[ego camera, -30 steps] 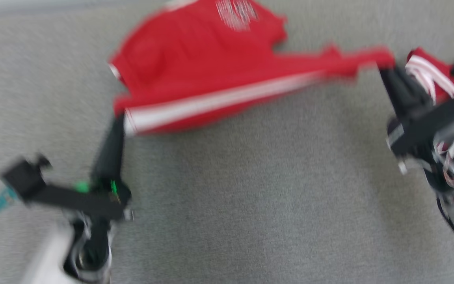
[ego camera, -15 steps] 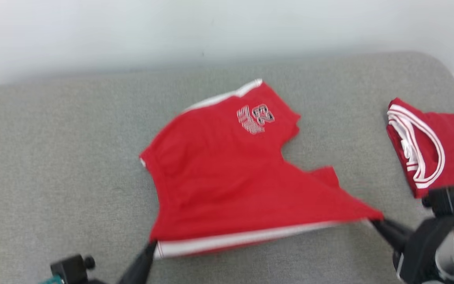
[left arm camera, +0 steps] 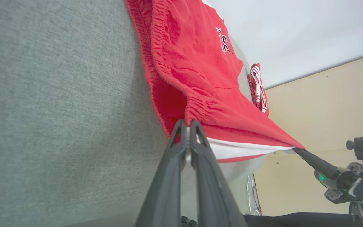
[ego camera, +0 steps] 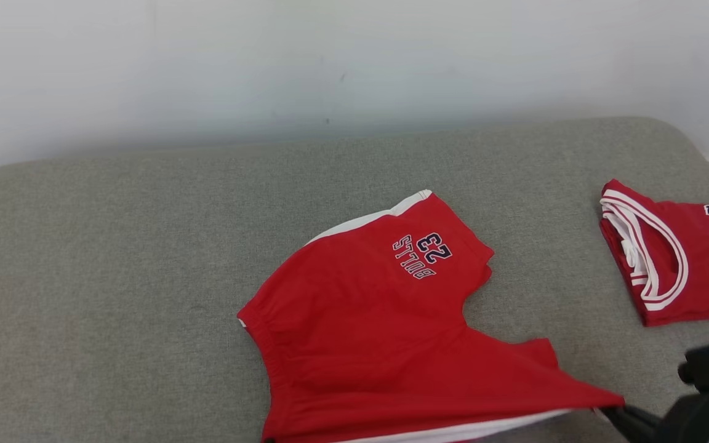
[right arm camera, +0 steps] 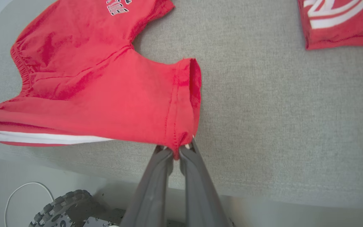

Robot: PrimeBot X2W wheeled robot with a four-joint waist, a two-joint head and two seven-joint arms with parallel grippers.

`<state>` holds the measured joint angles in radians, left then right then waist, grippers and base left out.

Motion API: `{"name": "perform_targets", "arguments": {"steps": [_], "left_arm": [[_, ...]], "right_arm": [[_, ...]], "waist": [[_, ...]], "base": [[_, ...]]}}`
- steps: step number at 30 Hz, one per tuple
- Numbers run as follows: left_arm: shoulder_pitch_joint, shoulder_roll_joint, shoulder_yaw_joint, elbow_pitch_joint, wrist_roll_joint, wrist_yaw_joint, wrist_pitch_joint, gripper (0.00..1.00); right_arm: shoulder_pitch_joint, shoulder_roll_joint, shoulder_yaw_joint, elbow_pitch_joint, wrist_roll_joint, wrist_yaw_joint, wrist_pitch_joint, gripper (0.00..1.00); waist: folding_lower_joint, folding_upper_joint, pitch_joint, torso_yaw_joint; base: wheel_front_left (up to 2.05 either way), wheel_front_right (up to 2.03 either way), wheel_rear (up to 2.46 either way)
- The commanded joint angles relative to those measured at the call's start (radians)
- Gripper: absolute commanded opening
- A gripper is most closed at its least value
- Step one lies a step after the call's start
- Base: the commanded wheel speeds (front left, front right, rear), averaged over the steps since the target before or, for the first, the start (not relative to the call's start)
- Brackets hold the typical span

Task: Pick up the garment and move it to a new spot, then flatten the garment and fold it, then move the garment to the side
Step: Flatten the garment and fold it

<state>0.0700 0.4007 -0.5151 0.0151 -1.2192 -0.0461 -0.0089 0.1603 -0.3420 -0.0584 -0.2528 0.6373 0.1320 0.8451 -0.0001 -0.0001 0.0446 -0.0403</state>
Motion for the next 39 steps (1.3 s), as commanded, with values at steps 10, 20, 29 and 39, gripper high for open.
{"name": "perform_targets", "arguments": {"steps": [10, 20, 29, 39], "left_arm": [[-0.188, -0.082, 0.020, 0.066, -0.019, -0.039, -0.004, 0.00], [-0.431, -0.179, 0.031, 0.269, 0.090, -0.008, -0.106, 0.00], [-0.568, -0.251, 0.032, 0.394, 0.126, -0.016, -0.172, 0.00], [-0.647, -0.295, 0.041, 0.488, 0.151, -0.038, -0.225, 1.00]], "right_arm": [[-0.353, -0.024, 0.119, 0.183, -0.057, -0.002, -0.052, 0.00], [-0.692, -0.038, 0.229, 0.514, -0.108, -0.002, -0.264, 0.00], [-0.909, -0.033, 0.302, 0.736, -0.161, -0.002, -0.406, 0.00], [-1.035, -0.005, 0.362, 0.893, -0.157, -0.002, -0.485, 1.00]], "waist": [[0.0001, 0.0001, 0.057, 0.057], [0.0001, 0.0001, 0.145, 0.140], [0.0001, 0.0001, 0.249, 0.200], [0.0001, 0.0001, 0.300, 0.234]], "base": [[0.00, 0.00, 0.00], [0.00, 0.00, 0.00], [0.00, 0.00, 0.00], [0.00, 0.00, 0.00]]}}
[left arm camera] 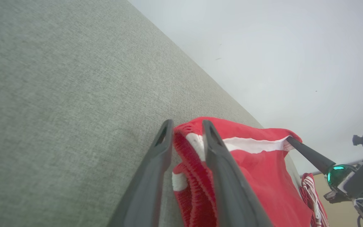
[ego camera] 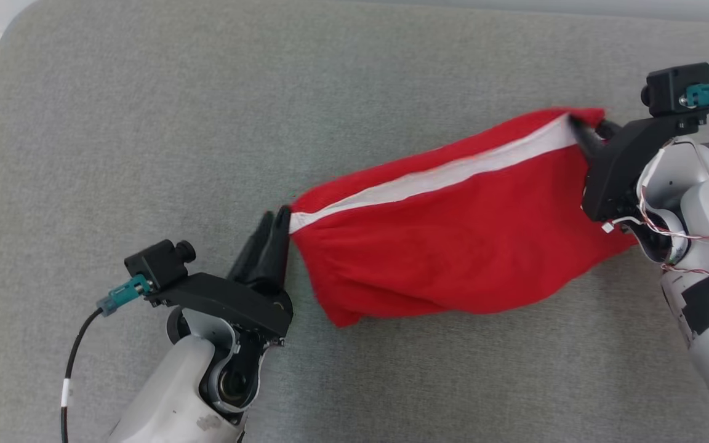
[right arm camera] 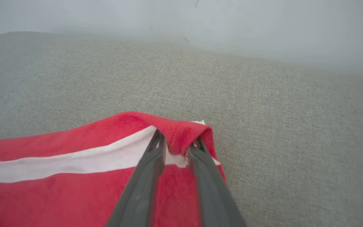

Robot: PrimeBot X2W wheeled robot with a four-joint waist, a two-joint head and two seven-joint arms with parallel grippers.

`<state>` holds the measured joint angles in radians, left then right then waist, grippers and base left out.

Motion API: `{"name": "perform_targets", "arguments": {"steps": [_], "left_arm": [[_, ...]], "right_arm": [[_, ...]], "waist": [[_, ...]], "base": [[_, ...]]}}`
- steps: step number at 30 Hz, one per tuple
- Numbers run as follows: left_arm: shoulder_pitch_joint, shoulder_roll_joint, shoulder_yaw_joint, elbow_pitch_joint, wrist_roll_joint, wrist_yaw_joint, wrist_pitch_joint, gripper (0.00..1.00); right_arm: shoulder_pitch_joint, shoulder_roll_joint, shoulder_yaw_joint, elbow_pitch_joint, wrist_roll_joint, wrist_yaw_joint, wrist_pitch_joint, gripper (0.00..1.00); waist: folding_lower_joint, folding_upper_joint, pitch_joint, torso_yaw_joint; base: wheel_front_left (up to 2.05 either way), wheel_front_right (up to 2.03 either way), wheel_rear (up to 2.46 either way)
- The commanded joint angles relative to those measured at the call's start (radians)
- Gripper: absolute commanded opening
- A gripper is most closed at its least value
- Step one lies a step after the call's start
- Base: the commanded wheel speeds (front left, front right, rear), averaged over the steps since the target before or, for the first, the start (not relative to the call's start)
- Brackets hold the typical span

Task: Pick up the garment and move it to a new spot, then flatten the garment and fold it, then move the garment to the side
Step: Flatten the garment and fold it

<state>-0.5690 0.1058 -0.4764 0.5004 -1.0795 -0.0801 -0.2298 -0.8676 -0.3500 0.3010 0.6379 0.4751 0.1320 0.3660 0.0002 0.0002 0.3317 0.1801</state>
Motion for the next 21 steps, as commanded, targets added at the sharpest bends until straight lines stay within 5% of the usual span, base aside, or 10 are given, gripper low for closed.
{"name": "perform_targets", "arguments": {"steps": [1, 9, 21], "left_arm": [[-0.013, -0.003, 0.003, 0.008, 0.018, -0.007, -0.010, 1.00], [0.010, 0.014, 0.027, 0.014, 0.099, -0.013, -0.033, 1.00], [0.260, 0.026, 0.244, -0.235, 0.519, 0.059, -0.035, 1.00]], "right_arm": [[-0.013, 0.004, 0.008, 0.012, 0.009, -0.002, -0.014, 1.00], [-0.009, -0.008, 0.050, 0.044, 0.071, -0.002, -0.049, 1.00], [0.101, -0.047, 0.030, 0.086, 0.174, -0.002, -0.080, 1.00]], "waist": [[-0.0002, -0.0002, 0.011, 0.014], [-0.0002, -0.0002, -0.032, 0.007], [-0.0002, -0.0002, -0.111, 0.003]], "base": [[0.00, 0.00, 0.00], [0.00, 0.00, 0.00], [0.00, 0.00, 0.00]]}}
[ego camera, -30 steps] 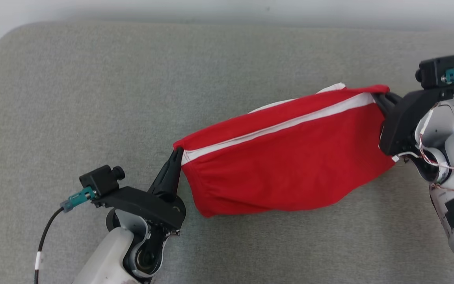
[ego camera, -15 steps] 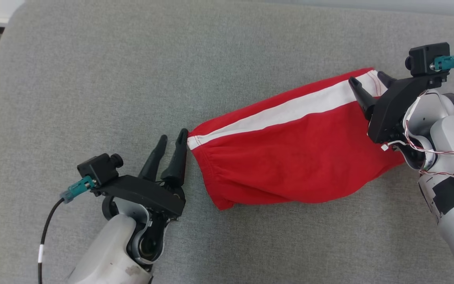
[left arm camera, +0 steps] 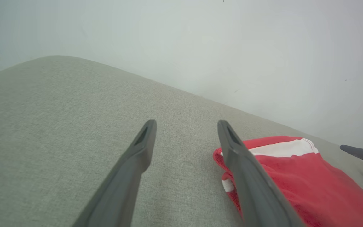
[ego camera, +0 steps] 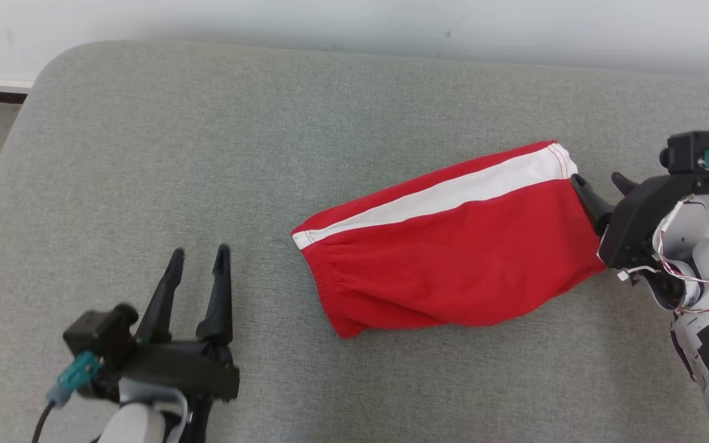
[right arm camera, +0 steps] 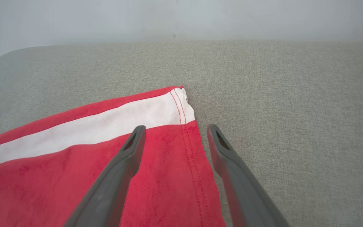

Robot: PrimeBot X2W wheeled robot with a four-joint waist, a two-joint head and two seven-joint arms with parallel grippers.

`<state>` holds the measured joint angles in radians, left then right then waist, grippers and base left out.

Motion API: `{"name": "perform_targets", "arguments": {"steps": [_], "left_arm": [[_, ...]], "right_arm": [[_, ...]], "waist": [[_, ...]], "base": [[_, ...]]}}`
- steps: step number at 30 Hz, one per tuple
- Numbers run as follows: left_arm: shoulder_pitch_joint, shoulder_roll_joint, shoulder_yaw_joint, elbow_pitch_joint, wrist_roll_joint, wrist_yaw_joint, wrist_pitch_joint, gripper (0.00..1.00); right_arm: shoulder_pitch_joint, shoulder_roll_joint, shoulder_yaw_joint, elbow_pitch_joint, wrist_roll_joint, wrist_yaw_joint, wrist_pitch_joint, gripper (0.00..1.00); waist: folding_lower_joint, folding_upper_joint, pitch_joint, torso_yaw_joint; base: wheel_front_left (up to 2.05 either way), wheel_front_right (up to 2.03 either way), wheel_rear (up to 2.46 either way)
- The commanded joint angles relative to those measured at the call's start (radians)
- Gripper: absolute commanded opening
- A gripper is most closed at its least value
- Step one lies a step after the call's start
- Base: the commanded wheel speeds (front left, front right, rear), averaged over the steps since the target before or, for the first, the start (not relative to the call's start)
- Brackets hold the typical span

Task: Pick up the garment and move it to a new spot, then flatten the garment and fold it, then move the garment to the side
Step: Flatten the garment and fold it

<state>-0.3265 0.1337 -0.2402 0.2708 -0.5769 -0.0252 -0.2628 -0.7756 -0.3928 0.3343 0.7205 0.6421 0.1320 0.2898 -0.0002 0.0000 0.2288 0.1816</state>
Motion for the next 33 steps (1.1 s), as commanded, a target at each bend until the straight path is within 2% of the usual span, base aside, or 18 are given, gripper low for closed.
{"name": "perform_targets", "arguments": {"steps": [1, 8, 15, 18, 26, 27, 28, 29, 33], "left_arm": [[0.039, -0.005, 0.026, -0.024, 0.041, -0.001, -0.002, 1.00], [0.150, -0.031, 0.116, -0.088, 0.175, -0.035, -0.002, 1.00], [0.216, -0.057, 0.155, -0.115, 0.236, -0.057, -0.002, 1.00], [0.235, -0.066, 0.169, -0.126, 0.253, -0.066, -0.002, 1.00], [0.253, -0.074, 0.201, -0.130, 0.274, -0.086, -0.002, 1.00], [0.256, -0.076, 0.202, -0.125, 0.277, -0.088, -0.002, 1.00], [0.257, -0.077, 0.201, -0.124, 0.277, -0.090, -0.002, 1.00], [0.258, -0.078, 0.199, -0.121, 0.276, -0.092, -0.002, 1.00], [0.259, -0.079, 0.199, -0.118, 0.277, -0.097, -0.002, 1.00]], "right_arm": [[0.014, -0.003, -0.007, 0.011, 0.011, -0.002, -0.007, 1.00], [0.029, 0.005, -0.047, 0.094, 0.016, -0.002, -0.020, 1.00], [0.019, 0.016, -0.128, 0.225, -0.031, -0.002, -0.078, 1.00], [0.006, 0.044, -0.147, 0.264, -0.041, -0.002, -0.086, 1.00], [0.023, 0.090, -0.127, 0.350, -0.080, -0.001, -0.012, 1.00], [0.024, 0.090, -0.132, 0.371, -0.093, -0.001, -0.013, 0.61], [0.023, 0.091, -0.134, 0.378, -0.096, -0.001, -0.016, 0.33], [0.022, 0.092, -0.137, 0.383, -0.100, -0.001, -0.019, 0.00], [0.014, 0.089, -0.148, 0.392, -0.110, -0.003, -0.037, 0.00]], "waist": [[0.0002, 0.0000, -0.009, 0.004], [0.0002, 0.0000, 0.005, 0.040], [0.0002, 0.0000, 0.015, 0.089], [0.0002, 0.0000, 0.024, 0.103], [0.0002, 0.0000, 0.025, 0.115], [0.0002, 0.0000, 0.020, 0.115], [0.0002, 0.0000, 0.019, 0.114], [0.0002, 0.0000, 0.018, 0.113], [0.0002, 0.0000, 0.017, 0.109]], "base": [[0.00, 0.00, 0.00], [0.00, 0.00, 0.00], [0.00, 0.00, 0.00], [0.00, 0.00, 0.00], [0.00, 0.00, 0.00], [0.00, 0.00, 0.00], [0.00, 0.00, 0.00], [0.00, 0.00, 0.00], [0.00, 0.00, 0.00]]}}
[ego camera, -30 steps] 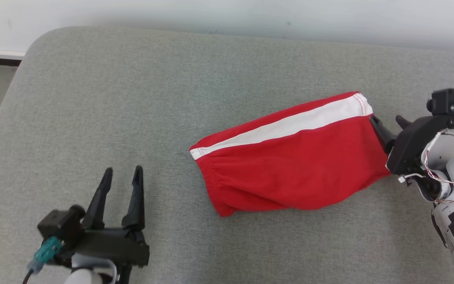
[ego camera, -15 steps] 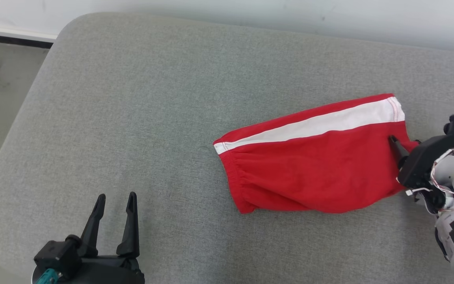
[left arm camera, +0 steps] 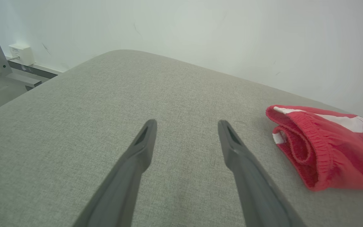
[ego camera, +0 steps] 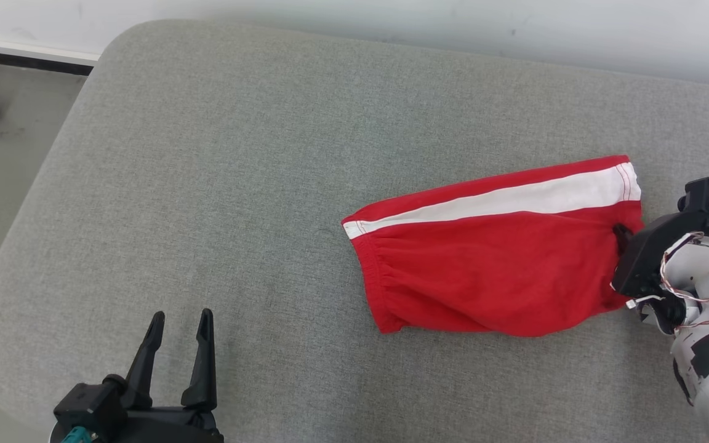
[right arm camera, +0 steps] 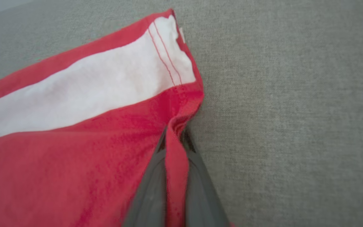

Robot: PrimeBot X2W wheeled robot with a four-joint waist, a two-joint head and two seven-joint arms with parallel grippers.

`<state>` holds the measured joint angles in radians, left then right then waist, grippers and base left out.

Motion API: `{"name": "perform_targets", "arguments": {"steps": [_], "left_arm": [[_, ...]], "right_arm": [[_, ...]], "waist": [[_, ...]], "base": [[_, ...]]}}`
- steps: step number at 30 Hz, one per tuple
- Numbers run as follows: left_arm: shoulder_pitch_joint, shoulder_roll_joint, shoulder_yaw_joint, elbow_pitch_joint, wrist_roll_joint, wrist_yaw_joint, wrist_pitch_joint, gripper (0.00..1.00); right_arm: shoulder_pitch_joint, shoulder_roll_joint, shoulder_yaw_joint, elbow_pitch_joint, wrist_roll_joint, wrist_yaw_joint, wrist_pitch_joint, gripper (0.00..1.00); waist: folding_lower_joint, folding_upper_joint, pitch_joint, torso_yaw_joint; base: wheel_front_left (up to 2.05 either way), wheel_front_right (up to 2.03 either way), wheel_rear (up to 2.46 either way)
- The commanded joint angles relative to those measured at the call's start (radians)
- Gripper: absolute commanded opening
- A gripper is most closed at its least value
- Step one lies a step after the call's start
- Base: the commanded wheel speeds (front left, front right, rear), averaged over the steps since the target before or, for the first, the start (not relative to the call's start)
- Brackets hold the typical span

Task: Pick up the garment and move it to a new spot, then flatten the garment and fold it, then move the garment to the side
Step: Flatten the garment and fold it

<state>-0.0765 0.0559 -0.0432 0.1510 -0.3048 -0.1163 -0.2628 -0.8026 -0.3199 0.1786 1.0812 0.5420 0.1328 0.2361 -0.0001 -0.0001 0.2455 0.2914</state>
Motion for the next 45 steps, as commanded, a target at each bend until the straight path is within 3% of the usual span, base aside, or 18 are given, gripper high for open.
{"name": "perform_targets", "arguments": {"steps": [1, 15, 29, 34, 45], "left_arm": [[0.009, -0.001, 0.002, 0.003, 0.006, -0.007, -0.002, 1.00], [0.012, -0.005, 0.019, 0.012, 0.015, -0.010, -0.002, 1.00], [0.029, -0.005, 0.015, 0.022, 0.012, -0.014, -0.002, 1.00], [0.043, -0.005, 0.014, 0.026, 0.005, -0.009, -0.002, 1.00], [0.054, -0.005, 0.003, 0.030, -0.008, 0.000, -0.002, 1.00]], "right_arm": [[0.037, 0.011, 0.005, 0.034, -0.016, -0.004, 0.009, 0.00], [0.028, -0.034, -0.098, 0.035, -0.063, -0.003, -0.178, 0.00], [0.069, -0.084, -0.214, 0.065, -0.256, -0.003, -0.317, 0.00], [0.059, -0.017, -0.209, -0.003, -0.327, -0.003, -0.306, 0.00], [0.118, 0.179, -0.115, -0.223, -0.384, -0.003, -0.164, 0.00]], "waist": [[0.0001, 0.0001, 0.000, -0.003], [0.0001, 0.0001, -0.044, -0.074], [0.0001, 0.0001, -0.120, -0.140], [0.0001, 0.0001, -0.142, -0.148], [0.0001, 0.0001, -0.168, -0.141]], "base": [[0.00, 0.00, 0.00], [0.00, 0.00, 0.00], [0.00, 0.00, 0.00], [0.00, 0.00, 0.00], [0.00, 0.00, 0.00]]}}
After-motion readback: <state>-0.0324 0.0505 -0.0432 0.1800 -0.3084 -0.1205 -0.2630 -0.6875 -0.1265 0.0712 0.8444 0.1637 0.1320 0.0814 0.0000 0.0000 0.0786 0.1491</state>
